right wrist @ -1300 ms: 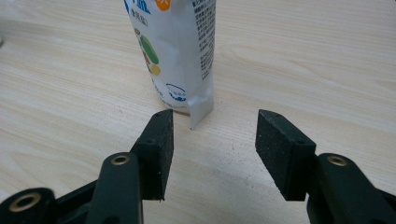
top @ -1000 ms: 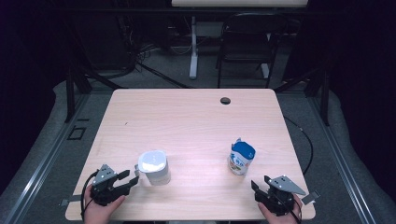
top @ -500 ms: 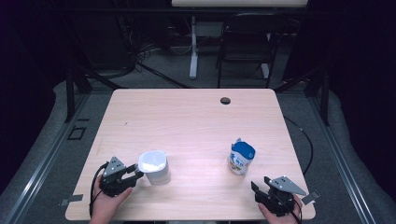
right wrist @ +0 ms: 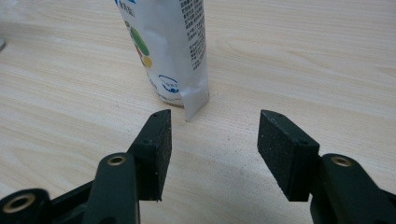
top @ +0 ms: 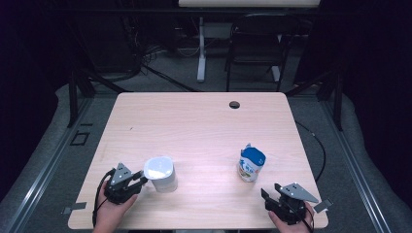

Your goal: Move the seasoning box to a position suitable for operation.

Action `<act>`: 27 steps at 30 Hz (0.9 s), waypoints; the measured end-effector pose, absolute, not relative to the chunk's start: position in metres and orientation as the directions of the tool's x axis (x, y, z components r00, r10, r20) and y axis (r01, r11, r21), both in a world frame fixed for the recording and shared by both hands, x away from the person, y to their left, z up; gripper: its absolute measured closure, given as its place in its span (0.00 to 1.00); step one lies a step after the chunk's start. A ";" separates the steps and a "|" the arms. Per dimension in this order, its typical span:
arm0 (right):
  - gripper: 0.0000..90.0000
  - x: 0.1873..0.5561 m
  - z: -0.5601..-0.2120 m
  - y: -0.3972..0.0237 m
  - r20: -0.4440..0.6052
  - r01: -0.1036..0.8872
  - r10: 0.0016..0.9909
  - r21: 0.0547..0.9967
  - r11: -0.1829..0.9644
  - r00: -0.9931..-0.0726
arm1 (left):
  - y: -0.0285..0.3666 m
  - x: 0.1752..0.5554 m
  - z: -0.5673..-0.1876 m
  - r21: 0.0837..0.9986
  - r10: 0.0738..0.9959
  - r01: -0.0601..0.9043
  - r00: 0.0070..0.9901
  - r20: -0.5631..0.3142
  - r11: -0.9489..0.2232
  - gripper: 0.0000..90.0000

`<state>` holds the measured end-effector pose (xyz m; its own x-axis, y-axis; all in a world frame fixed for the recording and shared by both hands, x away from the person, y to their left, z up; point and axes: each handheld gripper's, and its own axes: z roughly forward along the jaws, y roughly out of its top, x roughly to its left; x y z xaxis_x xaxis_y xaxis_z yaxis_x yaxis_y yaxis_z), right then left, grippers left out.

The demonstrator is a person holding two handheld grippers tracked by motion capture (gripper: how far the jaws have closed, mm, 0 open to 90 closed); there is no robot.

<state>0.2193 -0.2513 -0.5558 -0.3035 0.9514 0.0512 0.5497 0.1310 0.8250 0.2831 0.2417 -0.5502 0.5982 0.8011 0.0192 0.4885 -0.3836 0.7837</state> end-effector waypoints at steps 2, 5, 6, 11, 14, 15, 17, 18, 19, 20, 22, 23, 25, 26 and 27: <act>0.50 0.219 -0.556 -0.251 0.060 0.547 0.951 0.828 0.123 -0.305 | 0.241 0.283 -0.550 0.780 0.800 0.491 0.599 0.021 -0.388 0.79; 0.52 0.219 -0.556 -0.251 0.068 0.543 0.949 0.832 0.116 -0.307 | 0.240 0.282 -0.550 0.780 0.803 0.492 0.596 0.020 -0.385 0.79; 0.52 0.220 -0.556 -0.251 0.071 0.540 0.948 0.834 0.113 -0.309 | 0.240 0.283 -0.550 0.780 0.803 0.493 0.596 0.019 -0.385 0.79; 0.57 0.219 -0.555 -0.250 0.059 0.536 0.944 0.834 0.132 -0.326 | 0.239 0.282 -0.549 0.779 0.803 0.495 0.596 0.018 -0.385 0.79; 0.57 0.219 -0.555 -0.249 0.056 0.533 0.942 0.835 0.137 -0.330 | 0.238 0.282 -0.549 0.778 0.801 0.495 0.598 0.018 -0.386 0.79; 0.58 0.220 -0.555 -0.249 0.058 0.533 0.941 0.835 0.138 -0.334 | 0.237 0.282 -0.549 0.779 0.801 0.494 0.598 0.019 -0.387 0.79; 0.58 0.220 -0.555 -0.248 0.057 0.537 0.940 0.832 0.142 -0.337 | 0.235 0.281 -0.549 0.777 0.799 0.493 0.602 0.020 -0.391 0.79; 0.57 0.220 -0.556 -0.248 0.053 0.537 0.941 0.831 0.143 -0.334 | 0.233 0.281 -0.548 0.775 0.798 0.496 0.603 0.018 -0.392 0.79; 0.57 0.220 -0.556 -0.247 0.054 0.536 0.940 0.832 0.144 -0.336 | 0.231 0.280 -0.549 0.778 0.799 0.494 0.601 0.015 -0.387 0.79; 0.56 0.220 -0.556 -0.246 0.053 0.535 0.940 0.833 0.145 -0.337 | 0.230 0.280 -0.548 0.774 0.792 0.492 0.610 0.021 -0.399 0.79; 0.55 0.221 -0.556 -0.246 0.051 0.531 0.938 0.834 0.149 -0.343 | 0.226 0.279 -0.548 0.776 0.784 0.484 0.620 0.023 -0.405 0.79; 0.55 0.220 -0.556 -0.245 0.049 0.532 0.938 0.833 0.151 -0.343 | 0.224 0.279 -0.547 0.775 0.784 0.484 0.621 0.022 -0.406 0.79; 0.56 0.221 -0.556 -0.244 0.050 0.532 0.937 0.833 0.153 -0.347 | 0.220 0.278 -0.547 0.774 0.779 0.482 0.627 0.023 -0.410 0.79; 0.56 0.221 -0.557 -0.244 0.050 0.534 0.936 0.831 0.155 -0.349 | 0.220 0.278 -0.547 0.774 0.779 0.482 0.627 0.023 -0.410 0.79; 0.56 0.221 -0.557 -0.243 0.048 0.538 0.935 0.828 0.159 -0.351 | 0.217 0.277 -0.546 0.772 0.780 0.486 0.626 0.020 -0.409 0.79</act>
<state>0.2212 -0.2435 -0.5571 -0.3514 0.9350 0.0482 0.5375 0.1593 0.8281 0.2767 0.2172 -0.5460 0.6257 0.7798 0.0200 0.4856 -0.4095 0.7723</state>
